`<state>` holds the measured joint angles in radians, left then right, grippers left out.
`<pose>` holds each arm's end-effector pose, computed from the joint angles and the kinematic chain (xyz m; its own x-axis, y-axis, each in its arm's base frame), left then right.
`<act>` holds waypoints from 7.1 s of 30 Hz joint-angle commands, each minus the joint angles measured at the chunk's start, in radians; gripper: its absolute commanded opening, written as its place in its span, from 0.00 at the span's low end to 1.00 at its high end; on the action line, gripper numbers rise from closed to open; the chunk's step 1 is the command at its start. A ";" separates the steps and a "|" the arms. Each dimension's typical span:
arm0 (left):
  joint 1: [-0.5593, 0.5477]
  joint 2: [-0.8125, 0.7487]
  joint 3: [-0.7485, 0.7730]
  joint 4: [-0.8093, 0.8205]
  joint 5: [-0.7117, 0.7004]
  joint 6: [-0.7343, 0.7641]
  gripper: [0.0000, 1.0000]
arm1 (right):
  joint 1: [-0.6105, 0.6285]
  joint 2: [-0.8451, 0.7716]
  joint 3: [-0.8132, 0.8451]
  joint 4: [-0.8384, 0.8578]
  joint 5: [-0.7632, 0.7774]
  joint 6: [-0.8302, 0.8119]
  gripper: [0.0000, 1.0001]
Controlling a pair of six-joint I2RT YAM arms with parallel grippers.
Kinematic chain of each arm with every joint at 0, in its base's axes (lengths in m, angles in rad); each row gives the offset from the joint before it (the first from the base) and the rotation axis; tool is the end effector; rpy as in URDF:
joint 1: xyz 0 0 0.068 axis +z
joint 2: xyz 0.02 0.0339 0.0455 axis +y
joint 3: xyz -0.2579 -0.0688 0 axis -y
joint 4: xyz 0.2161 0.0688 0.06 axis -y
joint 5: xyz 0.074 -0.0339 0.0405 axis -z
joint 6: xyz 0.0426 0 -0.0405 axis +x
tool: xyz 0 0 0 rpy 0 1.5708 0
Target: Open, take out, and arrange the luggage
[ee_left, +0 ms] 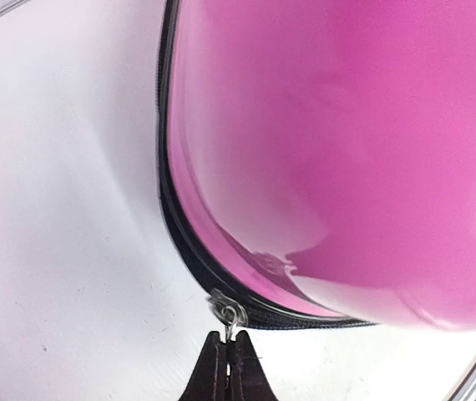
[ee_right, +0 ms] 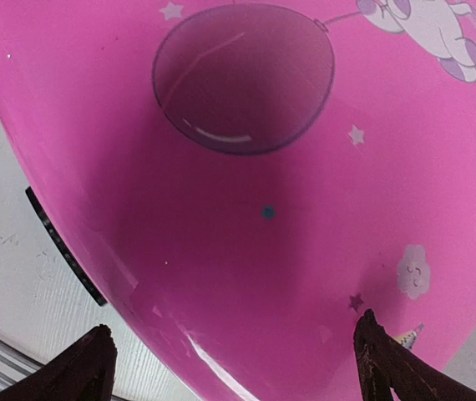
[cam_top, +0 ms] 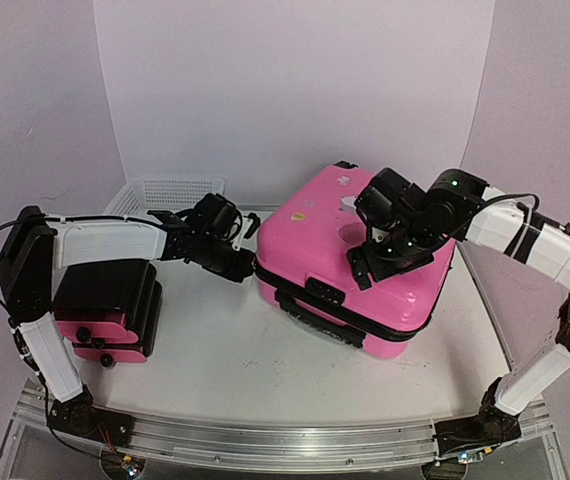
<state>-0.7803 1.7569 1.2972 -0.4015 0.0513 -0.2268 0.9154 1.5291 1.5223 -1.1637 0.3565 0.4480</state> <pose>0.2571 -0.2576 0.2364 -0.6887 0.3657 -0.6261 0.5865 0.7887 -0.1844 0.1764 0.2051 0.3248 -0.7918 -0.3640 -0.4905 -0.3518 0.9282 -0.1209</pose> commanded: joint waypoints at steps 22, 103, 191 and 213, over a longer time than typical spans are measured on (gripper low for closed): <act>-0.061 -0.163 -0.099 0.261 0.113 -0.042 0.00 | 0.069 0.038 0.190 -0.111 0.128 0.009 0.98; -0.041 -0.236 -0.259 0.358 0.278 -0.283 0.00 | 0.370 0.425 -0.080 -0.339 0.949 0.201 0.41; 0.189 -0.154 -0.113 0.104 0.067 -0.024 0.00 | 0.139 0.090 -0.473 0.256 -0.348 -0.861 0.00; 0.202 0.436 0.678 0.271 0.025 0.125 0.00 | 0.139 -0.150 -0.681 0.275 -0.239 -0.995 0.00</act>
<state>-0.6472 2.1426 1.7859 -0.3141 0.2058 -0.1390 1.0355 1.4288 0.8757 -0.6655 0.1967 -0.4946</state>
